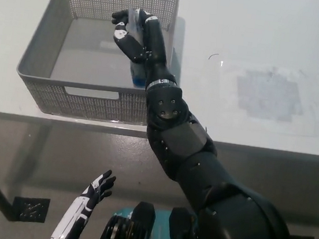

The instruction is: Use the right hand to pick up a shampoo and place it into a container on the left side

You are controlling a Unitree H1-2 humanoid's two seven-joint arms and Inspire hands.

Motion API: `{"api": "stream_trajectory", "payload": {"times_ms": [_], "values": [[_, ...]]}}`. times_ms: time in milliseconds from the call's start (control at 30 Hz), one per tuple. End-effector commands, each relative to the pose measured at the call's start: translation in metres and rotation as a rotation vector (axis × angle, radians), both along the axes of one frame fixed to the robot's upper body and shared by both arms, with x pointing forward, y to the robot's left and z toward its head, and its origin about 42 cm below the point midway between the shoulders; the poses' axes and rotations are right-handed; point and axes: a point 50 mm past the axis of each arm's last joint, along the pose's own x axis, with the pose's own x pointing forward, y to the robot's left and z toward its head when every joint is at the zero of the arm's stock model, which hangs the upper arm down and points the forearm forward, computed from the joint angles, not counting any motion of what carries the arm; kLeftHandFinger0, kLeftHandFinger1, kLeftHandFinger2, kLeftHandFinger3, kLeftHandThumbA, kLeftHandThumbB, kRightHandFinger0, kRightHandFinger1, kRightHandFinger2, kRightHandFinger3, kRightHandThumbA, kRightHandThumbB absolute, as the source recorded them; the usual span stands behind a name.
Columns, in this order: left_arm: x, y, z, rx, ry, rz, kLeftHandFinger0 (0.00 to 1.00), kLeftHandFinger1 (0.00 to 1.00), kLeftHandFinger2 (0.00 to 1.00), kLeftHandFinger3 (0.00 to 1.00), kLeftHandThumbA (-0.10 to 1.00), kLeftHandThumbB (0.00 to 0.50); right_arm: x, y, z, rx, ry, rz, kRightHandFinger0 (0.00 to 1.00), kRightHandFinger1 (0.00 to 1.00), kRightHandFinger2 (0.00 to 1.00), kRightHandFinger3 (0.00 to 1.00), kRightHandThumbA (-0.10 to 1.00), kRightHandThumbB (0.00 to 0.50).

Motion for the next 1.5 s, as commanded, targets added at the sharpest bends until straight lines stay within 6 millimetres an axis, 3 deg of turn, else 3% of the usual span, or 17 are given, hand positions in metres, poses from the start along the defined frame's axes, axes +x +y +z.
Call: {"api": "stream_trajectory", "payload": {"times_ms": [0, 33, 300, 533, 600, 667, 700, 767, 900, 933, 967, 1000, 1133, 1200, 1333, 1400, 1467], "values": [[0.006, 0.000, 0.011, 0.016, -0.077, -0.024, 1.00, 1.00, 1.00, 1.00, 1.00, 0.033, 0.005, 0.006, 0.040, 0.092, -0.128, 0.053, 0.33, 0.42, 0.59, 0.70, 0.47, 0.268], [0.007, 0.000, 0.010, 0.016, -0.076, -0.024, 1.00, 1.00, 1.00, 1.00, 1.00, 0.038, 0.005, 0.005, 0.041, 0.092, -0.131, 0.051, 0.39, 0.50, 0.69, 0.82, 0.50, 0.284], [0.009, 0.000, 0.012, 0.002, -0.065, -0.030, 1.00, 1.00, 1.00, 1.00, 1.00, 0.071, 0.008, 0.002, 0.048, 0.082, -0.156, 0.040, 0.60, 0.65, 0.86, 1.00, 0.69, 0.338], [0.007, 0.000, 0.012, 0.007, -0.040, -0.028, 1.00, 1.00, 1.00, 1.00, 1.00, 0.100, 0.008, -0.002, 0.058, 0.091, -0.203, 0.041, 0.64, 0.70, 0.92, 1.00, 0.77, 0.320], [0.009, -0.001, 0.014, 0.006, -0.038, -0.029, 1.00, 1.00, 1.00, 1.00, 1.00, 0.106, 0.010, -0.006, 0.067, 0.095, -0.229, 0.042, 0.66, 0.71, 0.93, 1.00, 0.82, 0.330], [0.009, -0.001, 0.013, 0.005, -0.036, -0.026, 1.00, 1.00, 1.00, 1.00, 1.00, 0.121, 0.012, -0.011, 0.076, 0.092, -0.266, 0.025, 0.63, 0.70, 0.96, 1.00, 0.85, 0.310], [0.008, -0.002, 0.014, 0.005, -0.031, -0.022, 1.00, 1.00, 1.00, 1.00, 1.00, 0.129, 0.012, -0.013, 0.080, 0.091, -0.281, 0.024, 0.68, 0.74, 1.00, 1.00, 0.89, 0.310], [0.009, -0.001, 0.014, 0.012, -0.040, -0.028, 1.00, 1.00, 1.00, 1.00, 1.00, 0.100, 0.013, -0.022, 0.095, 0.120, -0.334, 0.028, 0.81, 0.87, 1.00, 1.00, 0.92, 0.316], [0.010, 0.000, 0.014, 0.012, -0.052, -0.042, 1.00, 1.00, 1.00, 1.00, 1.00, 0.073, 0.007, -0.040, 0.121, 0.180, -0.439, 0.043, 0.96, 0.97, 1.00, 1.00, 0.94, 0.305], [0.010, 0.001, 0.014, 0.011, -0.052, -0.041, 1.00, 1.00, 1.00, 1.00, 1.00, 0.060, 0.004, -0.046, 0.128, 0.190, -0.471, 0.047, 0.97, 0.99, 1.00, 1.00, 0.93, 0.298], [0.011, 0.001, 0.013, 0.010, -0.066, -0.042, 1.00, 1.00, 1.00, 1.00, 1.00, 0.056, -0.002, -0.056, 0.138, 0.185, -0.522, 0.048, 0.99, 1.00, 1.00, 1.00, 1.00, 0.304], [0.013, 0.001, 0.014, 0.010, -0.072, -0.043, 1.00, 1.00, 1.00, 1.00, 1.00, 0.054, -0.006, -0.062, 0.143, 0.191, -0.544, 0.048, 0.99, 1.00, 1.00, 1.00, 0.97, 0.275], [0.014, 0.003, 0.014, 0.031, -0.077, -0.043, 1.00, 1.00, 1.00, 1.00, 1.00, 0.076, -0.032, -0.099, 0.162, 0.201, -0.634, 0.039, 0.98, 1.00, 1.00, 1.00, 1.00, 0.320], [0.015, 0.003, 0.014, 0.031, -0.078, -0.043, 1.00, 1.00, 1.00, 1.00, 1.00, 0.079, -0.046, -0.117, 0.164, 0.245, -0.650, 0.058, 0.97, 1.00, 1.00, 1.00, 0.93, 0.320], [0.015, 0.004, 0.015, 0.019, -0.084, -0.053, 1.00, 1.00, 1.00, 1.00, 1.00, 0.073, -0.083, -0.155, 0.140, 0.282, -0.678, 0.061, 0.98, 1.00, 1.00, 1.00, 0.88, 0.321], [0.016, 0.005, 0.015, 0.020, -0.087, -0.052, 1.00, 1.00, 1.00, 1.00, 1.00, 0.081, -0.096, -0.163, 0.127, 0.291, -0.669, 0.054, 1.00, 1.00, 1.00, 1.00, 0.88, 0.312], [0.018, 0.005, 0.017, 0.012, -0.071, -0.046, 1.00, 1.00, 1.00, 1.00, 1.00, 0.098, -0.113, -0.177, 0.105, 0.270, -0.668, 0.041, 0.98, 1.00, 1.00, 1.00, 0.89, 0.276]]}}
